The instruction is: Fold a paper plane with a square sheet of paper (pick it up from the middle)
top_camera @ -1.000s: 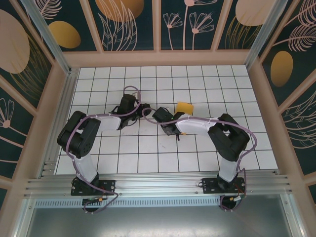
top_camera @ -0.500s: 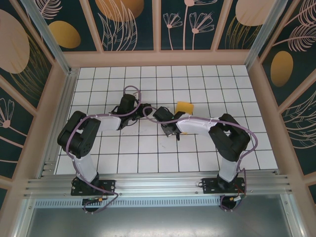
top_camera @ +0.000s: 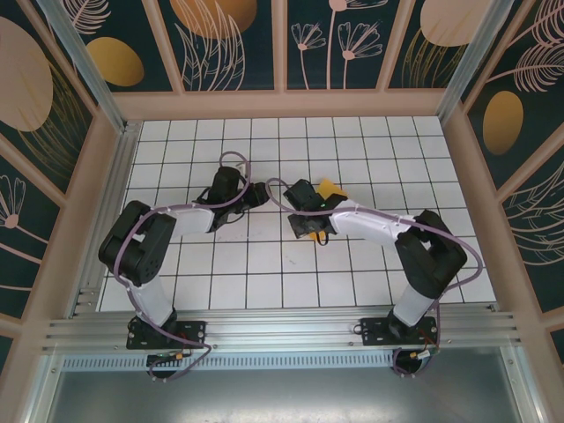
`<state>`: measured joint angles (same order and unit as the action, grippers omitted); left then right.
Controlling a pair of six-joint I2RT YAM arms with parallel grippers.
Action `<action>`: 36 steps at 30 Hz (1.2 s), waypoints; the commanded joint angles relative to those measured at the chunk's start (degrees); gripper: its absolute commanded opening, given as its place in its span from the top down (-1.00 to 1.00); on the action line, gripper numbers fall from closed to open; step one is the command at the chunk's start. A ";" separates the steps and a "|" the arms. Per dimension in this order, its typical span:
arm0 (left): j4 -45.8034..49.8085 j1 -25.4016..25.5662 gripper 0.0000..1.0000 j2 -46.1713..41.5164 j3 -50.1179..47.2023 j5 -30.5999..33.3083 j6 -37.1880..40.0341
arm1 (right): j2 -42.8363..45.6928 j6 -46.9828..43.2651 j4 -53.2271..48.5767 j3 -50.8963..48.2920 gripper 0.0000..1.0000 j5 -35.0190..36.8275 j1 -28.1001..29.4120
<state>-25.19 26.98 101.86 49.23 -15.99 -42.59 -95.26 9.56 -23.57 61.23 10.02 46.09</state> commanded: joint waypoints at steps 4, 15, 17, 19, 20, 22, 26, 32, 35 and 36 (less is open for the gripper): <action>0.48 -0.26 0.22 -3.32 -1.65 2.36 -1.29 | 5.98 -1.18 1.96 -2.52 1.00 -7.68 0.15; -0.33 -0.24 0.24 -6.00 -2.55 0.45 -1.77 | 8.29 -3.53 8.28 -8.92 1.00 -20.52 -1.11; -1.44 -0.20 0.26 -5.44 -2.47 -1.00 -1.95 | 8.61 -1.96 10.70 -10.59 1.00 -22.45 -2.90; -2.46 -0.18 0.27 -4.72 -2.15 -2.72 -1.90 | 8.69 -1.26 12.61 -11.98 1.00 -26.64 -5.15; -2.83 -0.18 0.27 -4.31 -2.04 -3.48 -1.91 | 8.85 -1.08 13.73 -12.86 1.00 -28.09 -6.25; -4.10 -0.09 0.29 -4.01 -1.71 -5.28 -1.87 | 8.59 -1.11 15.44 -14.10 1.00 -32.42 -8.53; -5.30 0.60 0.30 -0.63 -0.75 -8.86 -2.04 | 7.17 -2.03 16.03 -14.55 1.00 -37.92 -12.19; -5.92 2.73 0.33 2.33 1.42 -12.47 -1.67 | 5.27 -3.29 17.08 -15.52 1.00 -43.33 -17.40; -5.25 3.94 0.32 3.72 3.36 -13.57 -1.11 | 4.08 -4.28 17.16 -15.87 1.00 -45.64 -19.15; -4.57 4.31 0.32 4.08 4.15 -13.45 -0.94 | 3.82 -4.37 17.42 -16.12 1.00 -46.10 -19.67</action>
<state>-28.45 30.33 104.53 50.33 -26.85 -44.23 -90.08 7.27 -7.70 46.33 -31.46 27.53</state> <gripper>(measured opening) 0.338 0.065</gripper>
